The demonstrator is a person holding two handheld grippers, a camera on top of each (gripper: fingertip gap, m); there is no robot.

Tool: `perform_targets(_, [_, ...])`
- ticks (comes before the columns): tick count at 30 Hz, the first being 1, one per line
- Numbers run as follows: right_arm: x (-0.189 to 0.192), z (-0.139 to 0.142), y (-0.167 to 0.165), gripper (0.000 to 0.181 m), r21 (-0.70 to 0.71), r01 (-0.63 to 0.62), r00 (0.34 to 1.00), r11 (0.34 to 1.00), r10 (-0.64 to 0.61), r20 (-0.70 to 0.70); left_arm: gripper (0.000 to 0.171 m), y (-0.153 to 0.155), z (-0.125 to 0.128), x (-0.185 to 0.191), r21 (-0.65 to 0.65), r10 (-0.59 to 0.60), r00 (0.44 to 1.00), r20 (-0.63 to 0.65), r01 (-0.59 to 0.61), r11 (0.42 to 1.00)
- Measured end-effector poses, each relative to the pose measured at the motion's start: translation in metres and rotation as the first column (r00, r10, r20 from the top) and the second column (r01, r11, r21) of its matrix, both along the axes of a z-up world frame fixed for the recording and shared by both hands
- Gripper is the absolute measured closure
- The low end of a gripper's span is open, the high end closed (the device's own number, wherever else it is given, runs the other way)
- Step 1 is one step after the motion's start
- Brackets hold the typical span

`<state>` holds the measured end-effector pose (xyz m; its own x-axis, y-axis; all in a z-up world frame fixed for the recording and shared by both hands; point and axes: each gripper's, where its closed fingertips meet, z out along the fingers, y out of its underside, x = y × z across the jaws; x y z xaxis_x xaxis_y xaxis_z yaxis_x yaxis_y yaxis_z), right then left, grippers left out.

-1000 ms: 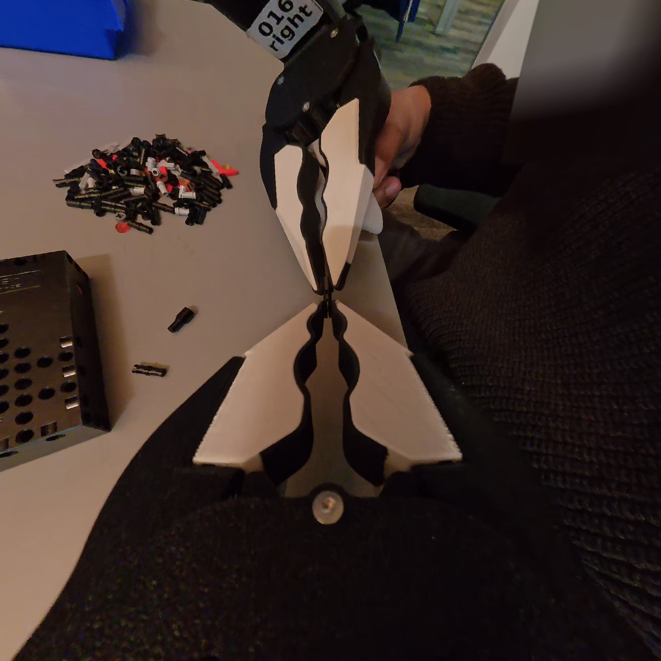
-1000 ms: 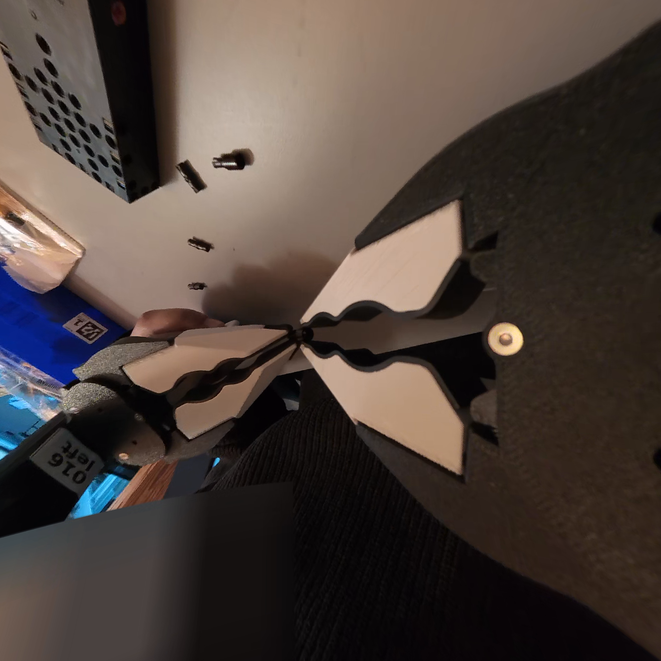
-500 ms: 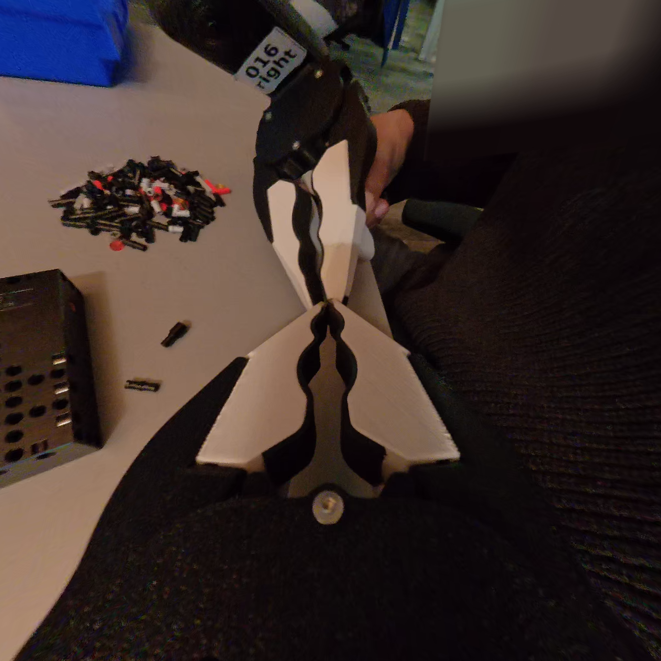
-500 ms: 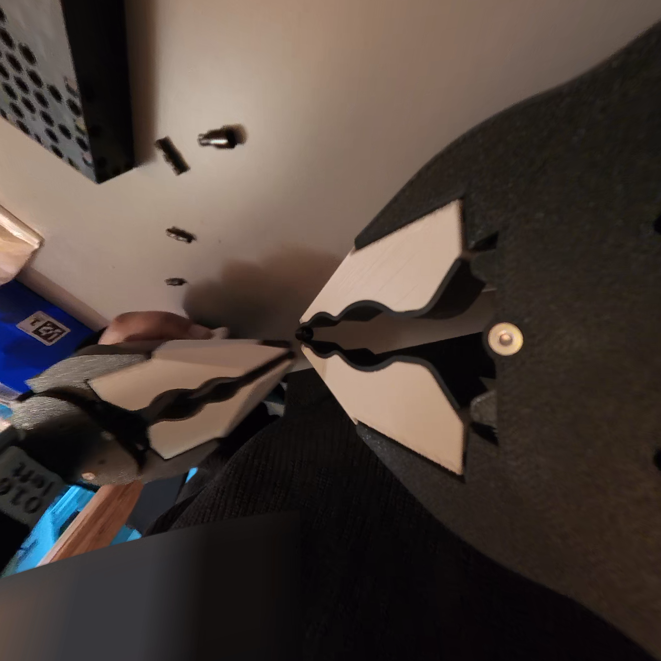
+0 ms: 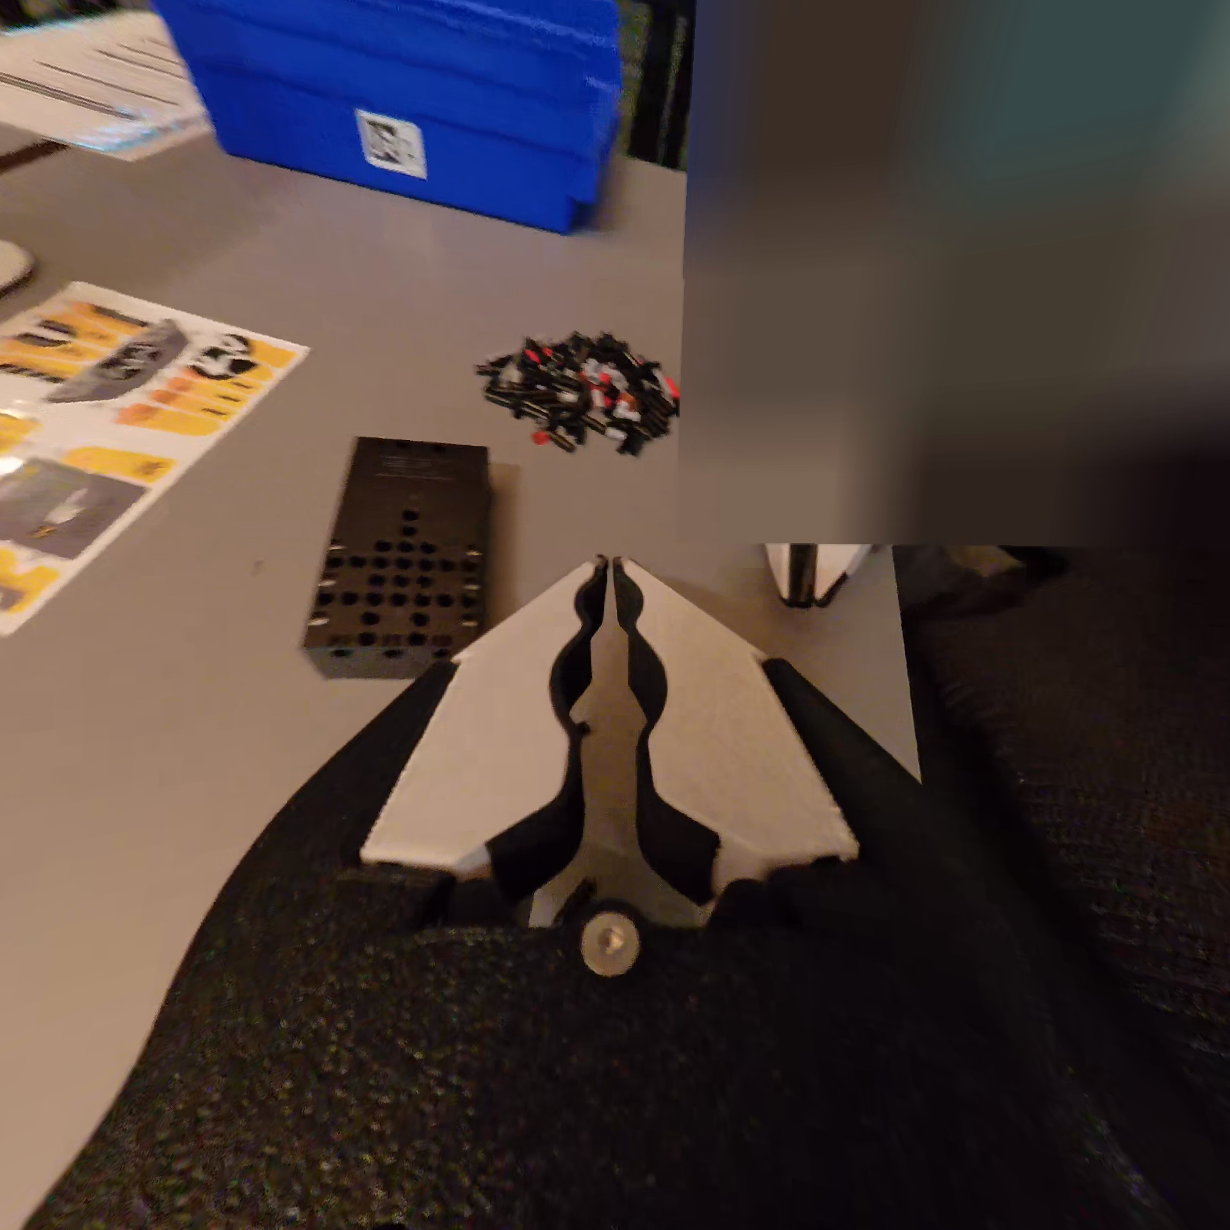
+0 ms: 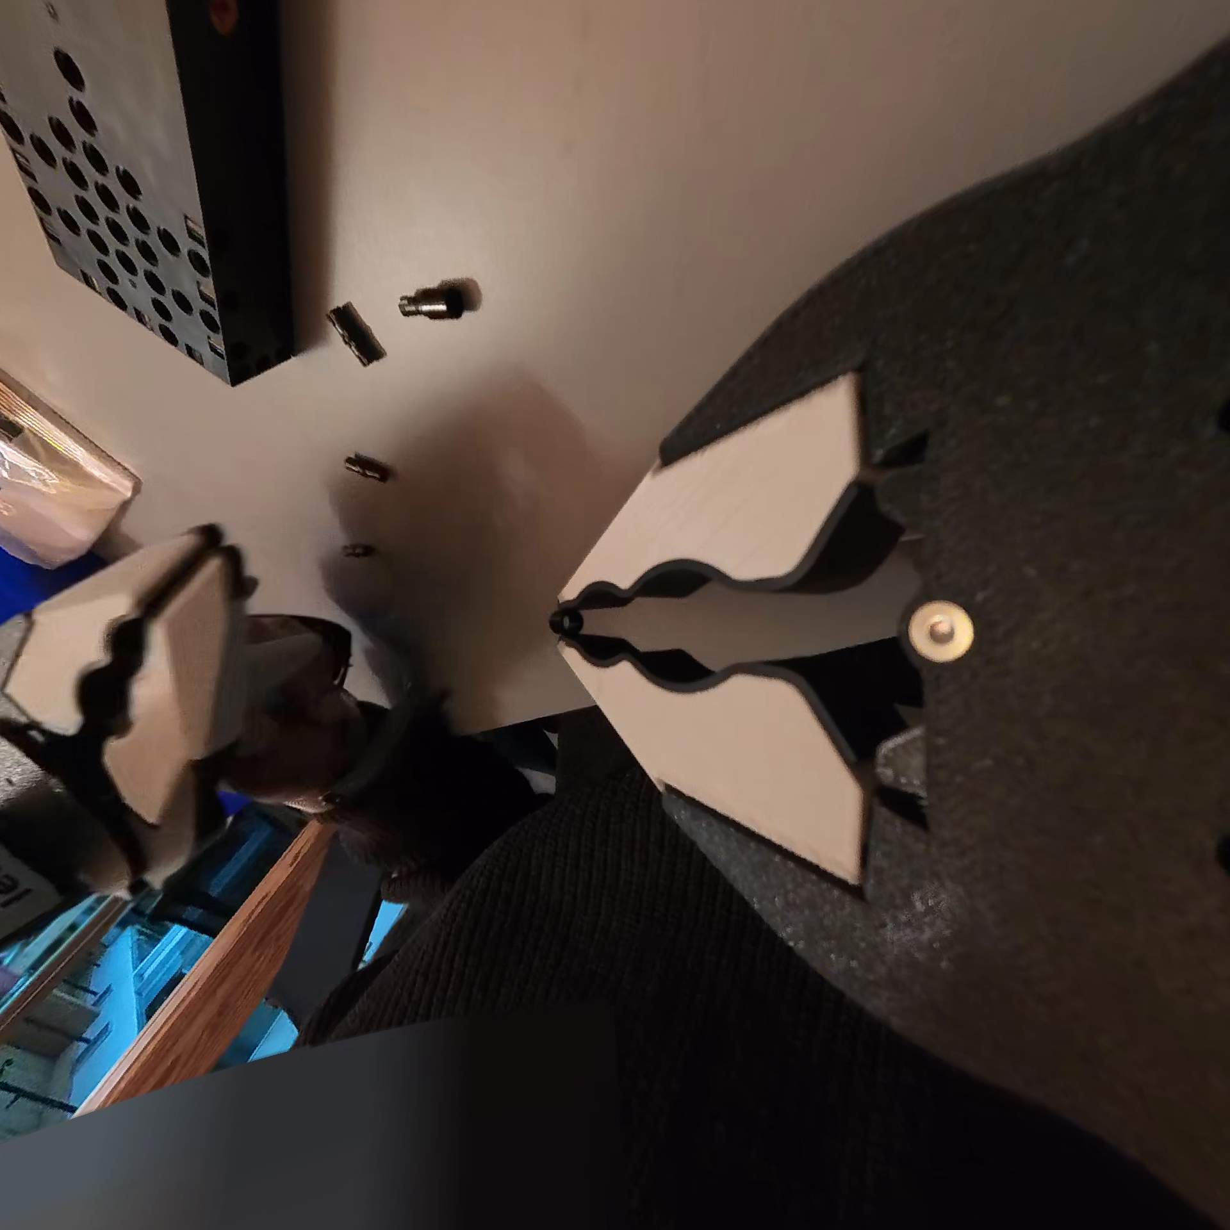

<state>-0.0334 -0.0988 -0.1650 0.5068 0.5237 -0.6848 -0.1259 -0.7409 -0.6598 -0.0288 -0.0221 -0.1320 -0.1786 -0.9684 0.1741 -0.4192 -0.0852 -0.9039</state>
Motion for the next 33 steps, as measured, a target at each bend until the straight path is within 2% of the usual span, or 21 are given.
perform_targets(3, [0.001, 0.002, -0.001, 0.174, 0.016, 0.004, 1.0, 1.0, -0.004, 0.0, 0.163, 0.022, 0.014, -0.023, -0.035, 0.112, 0.994, -0.012, -0.113, 0.993])
perform_targets(6, [0.0, 0.003, -0.003, 0.174, 0.037, -0.002, 1.0, 0.999, 0.002, 0.002, 0.157, 0.032, 0.017, -0.061, 0.016, 0.212, 0.974, -0.085, -0.211, 0.977])
perform_targets(10, [-0.003, 0.004, -0.005, 0.174, 0.058, -0.018, 1.0, 0.998, 0.017, 0.011, 0.156, 0.044, -0.007, -0.129, 0.172, 0.371, 0.884, -0.284, -0.333, 0.927])
perform_targets(13, [-0.003, 0.005, -0.006, 0.174, 0.074, -0.021, 1.0, 0.997, 0.019, 0.019, 0.155, 0.03, -0.029, -0.169, 0.17, 0.422, 0.824, -0.378, -0.386, 0.907])
perform_targets(16, [-0.004, 0.005, -0.006, 0.174, 0.084, -0.021, 0.999, 0.996, 0.019, 0.028, 0.154, 0.02, -0.04, -0.188, 0.176, 0.526, 0.793, -0.306, -0.496, 0.85])
perform_targets(18, [-0.005, 0.004, -0.006, 0.174, 0.087, -0.021, 0.999, 0.996, 0.018, 0.036, 0.153, 0.019, -0.034, -0.198, 0.214, 0.613, 0.763, -0.206, -0.576, 0.789])
perform_targets(20, [-0.005, 0.003, -0.007, 0.174, 0.086, -0.022, 0.999, 0.996, 0.019, 0.043, 0.152, 0.017, -0.025, -0.208, 0.181, 0.71, 0.695, -0.11, -0.689, 0.702])
perform_targets(22, [-0.006, 0.003, -0.007, 0.174, 0.087, -0.023, 0.999, 0.996, 0.019, 0.05, 0.149, -0.001, -0.035, -0.217, 0.117, 0.747, 0.654, -0.119, -0.738, 0.665])
perform_targets(25, [-0.006, 0.004, -0.007, 0.174, 0.094, -0.017, 0.999, 0.995, 0.013, 0.044, 0.146, -0.01, -0.056, -0.227, 0.2, 0.793, 0.589, -0.155, -0.768, 0.609])
perform_targets(27, [-0.004, 0.005, -0.006, 0.174, 0.092, -0.009, 0.999, 0.996, 0.006, 0.032, 0.145, -0.01, -0.059, -0.22, 0.186, 0.803, 0.575, -0.155, -0.782, 0.595])
perform_targets(29, [-0.004, 0.005, -0.006, 0.174, 0.091, -0.008, 1.0, 0.996, 0.005, 0.031, 0.142, -0.011, -0.06, -0.211, 0.146, 0.799, 0.577, -0.167, -0.787, 0.599])
perform_targets(33, [-0.005, 0.005, -0.006, 0.174, 0.089, -0.014, 0.999, 0.996, 0.011, 0.031, 0.142, -0.015, -0.062, -0.2, 0.146, 0.787, 0.598, -0.155, -0.774, 0.616])
